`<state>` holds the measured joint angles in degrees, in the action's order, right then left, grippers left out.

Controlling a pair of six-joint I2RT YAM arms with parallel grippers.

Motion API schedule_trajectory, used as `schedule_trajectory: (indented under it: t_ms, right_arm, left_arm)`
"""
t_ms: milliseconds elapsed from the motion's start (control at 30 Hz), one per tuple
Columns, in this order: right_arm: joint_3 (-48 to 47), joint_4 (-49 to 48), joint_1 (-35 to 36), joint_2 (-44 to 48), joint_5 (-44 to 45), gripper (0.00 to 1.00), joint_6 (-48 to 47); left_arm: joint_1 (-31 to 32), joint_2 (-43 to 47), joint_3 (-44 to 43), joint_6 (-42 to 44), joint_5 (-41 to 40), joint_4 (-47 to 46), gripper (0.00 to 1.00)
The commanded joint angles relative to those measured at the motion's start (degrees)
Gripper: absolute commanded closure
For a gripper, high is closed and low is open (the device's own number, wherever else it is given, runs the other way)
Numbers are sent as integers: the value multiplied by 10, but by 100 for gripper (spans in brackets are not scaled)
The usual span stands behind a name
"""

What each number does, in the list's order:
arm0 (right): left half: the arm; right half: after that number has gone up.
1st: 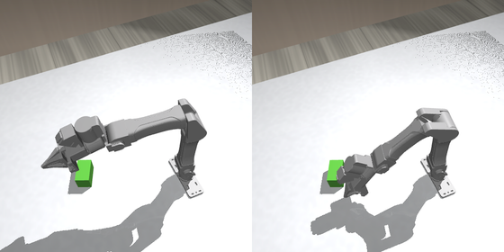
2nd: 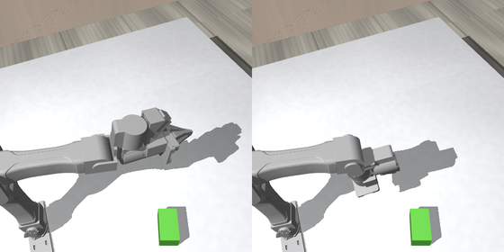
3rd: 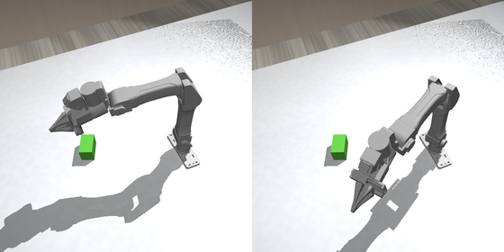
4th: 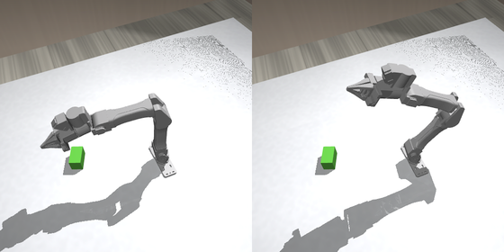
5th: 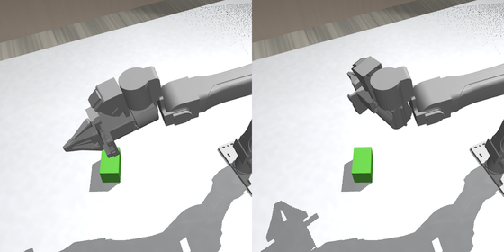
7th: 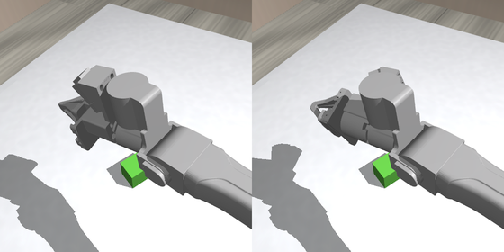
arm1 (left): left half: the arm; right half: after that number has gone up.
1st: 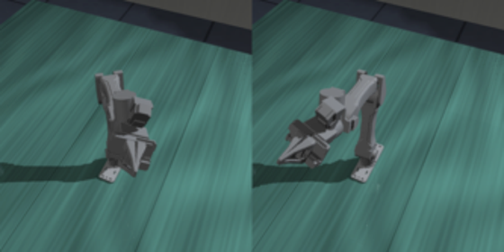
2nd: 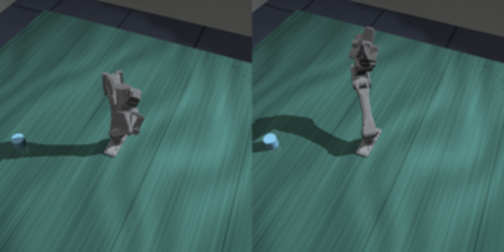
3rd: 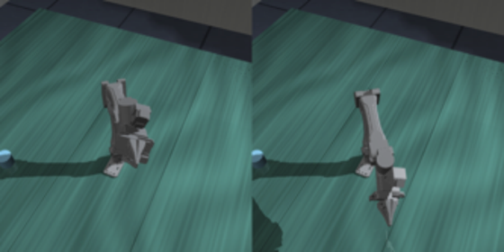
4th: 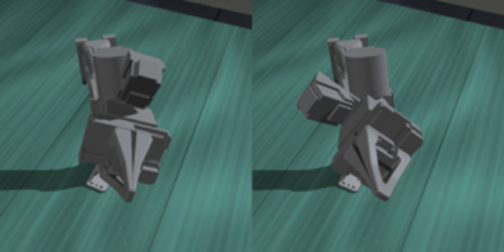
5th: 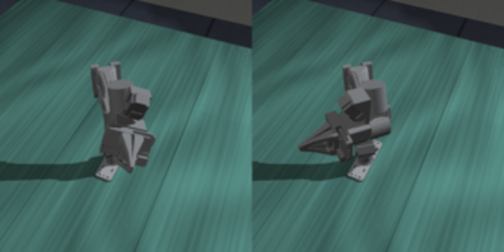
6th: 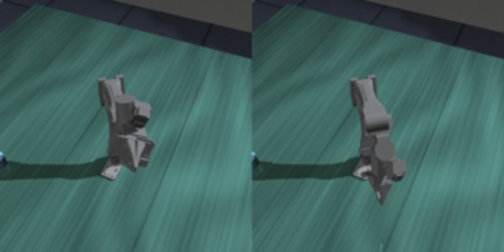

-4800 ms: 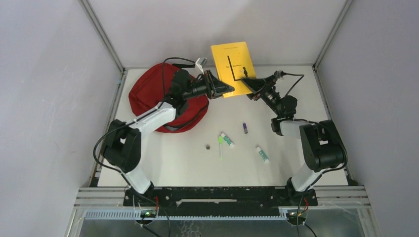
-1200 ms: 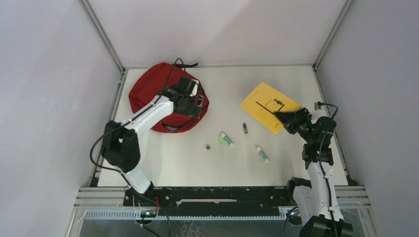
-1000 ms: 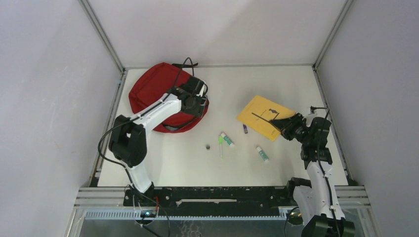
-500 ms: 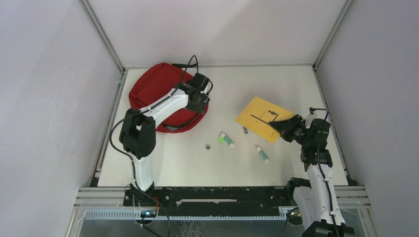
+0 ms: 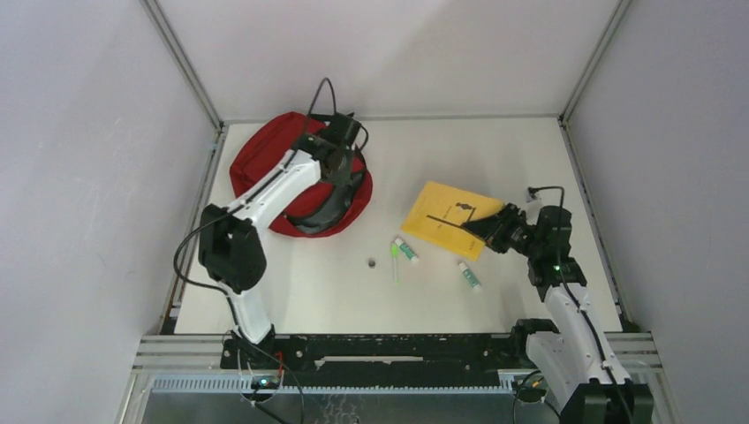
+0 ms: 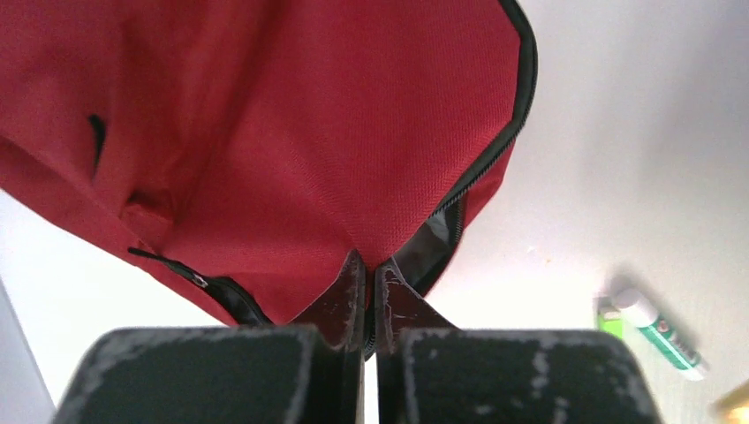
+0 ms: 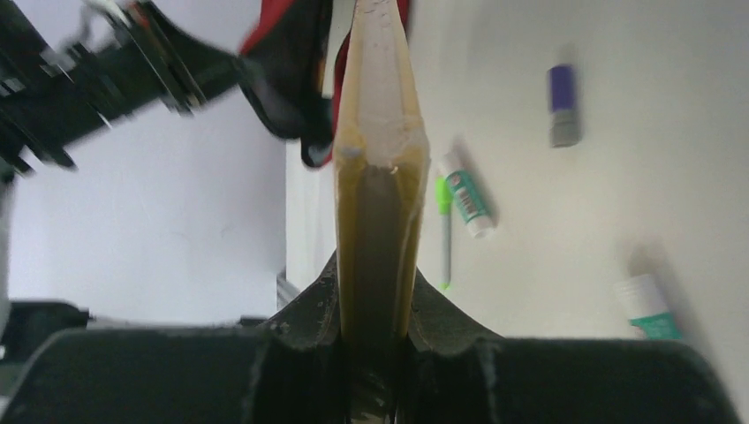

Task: Pack the student bag
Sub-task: Place the book in the student bag.

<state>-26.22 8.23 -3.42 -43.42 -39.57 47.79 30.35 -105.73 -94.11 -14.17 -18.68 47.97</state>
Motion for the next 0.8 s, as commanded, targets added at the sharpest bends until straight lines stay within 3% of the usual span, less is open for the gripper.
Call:
schedule_trajectory:
  t_ms: [0, 167, 400, 767]
  right_arm:
    - [-57, -114, 81, -15, -21, 100, -4]
    - [-72, -235, 145, -72, -16, 100, 77]
    - [-111, -356, 277, -214, 109, 100, 161]
    - [-274, -508, 331, -507, 146, 100, 238]
  left_arm:
    - [-20, 68, -84, 3, 11, 40, 100]
    - [-45, 117, -89, 15, 26, 43, 100]
    - [-110, 156, -81, -12, 164, 23, 100]
    - [-126, 171, -72, -22, 209, 28, 100]
